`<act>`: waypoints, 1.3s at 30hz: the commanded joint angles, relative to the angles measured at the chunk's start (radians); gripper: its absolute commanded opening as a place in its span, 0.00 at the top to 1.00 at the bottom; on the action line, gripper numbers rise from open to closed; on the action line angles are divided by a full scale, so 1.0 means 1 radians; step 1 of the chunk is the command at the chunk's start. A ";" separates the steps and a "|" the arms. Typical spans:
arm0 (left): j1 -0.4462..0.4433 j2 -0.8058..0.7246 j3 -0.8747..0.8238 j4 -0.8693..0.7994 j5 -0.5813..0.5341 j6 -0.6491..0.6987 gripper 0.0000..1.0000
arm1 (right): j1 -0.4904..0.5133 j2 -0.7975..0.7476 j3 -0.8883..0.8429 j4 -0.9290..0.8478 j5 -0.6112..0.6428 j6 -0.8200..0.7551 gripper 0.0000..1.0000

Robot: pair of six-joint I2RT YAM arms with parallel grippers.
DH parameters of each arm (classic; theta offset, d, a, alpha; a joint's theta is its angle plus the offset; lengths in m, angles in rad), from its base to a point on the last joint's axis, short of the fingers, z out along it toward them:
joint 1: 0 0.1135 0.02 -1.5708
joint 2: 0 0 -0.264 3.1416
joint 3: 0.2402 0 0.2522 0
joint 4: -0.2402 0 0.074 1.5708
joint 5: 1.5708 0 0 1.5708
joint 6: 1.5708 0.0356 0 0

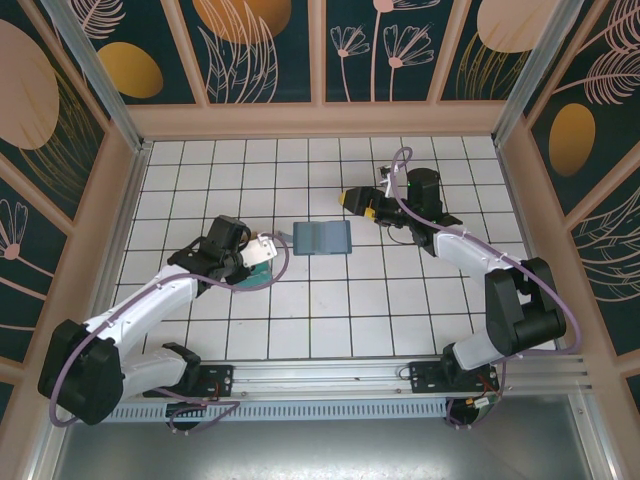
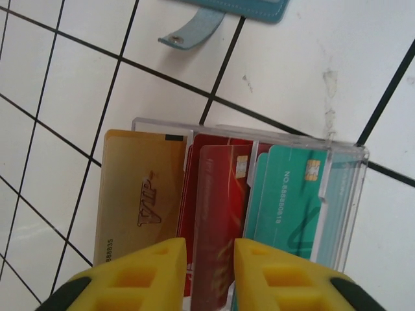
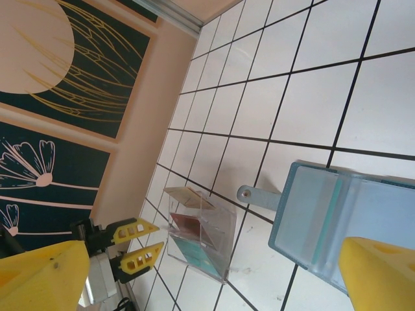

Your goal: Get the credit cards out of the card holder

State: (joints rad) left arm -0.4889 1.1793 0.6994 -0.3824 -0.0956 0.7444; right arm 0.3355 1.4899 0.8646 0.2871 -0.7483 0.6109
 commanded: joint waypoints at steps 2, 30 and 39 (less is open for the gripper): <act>0.007 0.007 -0.029 0.051 -0.055 0.001 0.72 | 0.008 0.018 0.015 0.018 0.001 0.014 0.01; 0.016 0.121 0.392 0.028 -0.167 -0.794 0.01 | 0.109 0.111 0.105 -0.252 0.408 -0.113 0.01; 0.016 0.206 0.490 -0.033 -0.016 -1.070 0.20 | 0.111 0.197 0.097 -0.265 0.409 -0.125 0.59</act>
State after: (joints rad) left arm -0.4820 1.3663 1.1500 -0.3794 -0.1902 -0.1768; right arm 0.4404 1.6600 0.9478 0.0334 -0.3553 0.4992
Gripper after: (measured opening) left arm 0.823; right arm 0.465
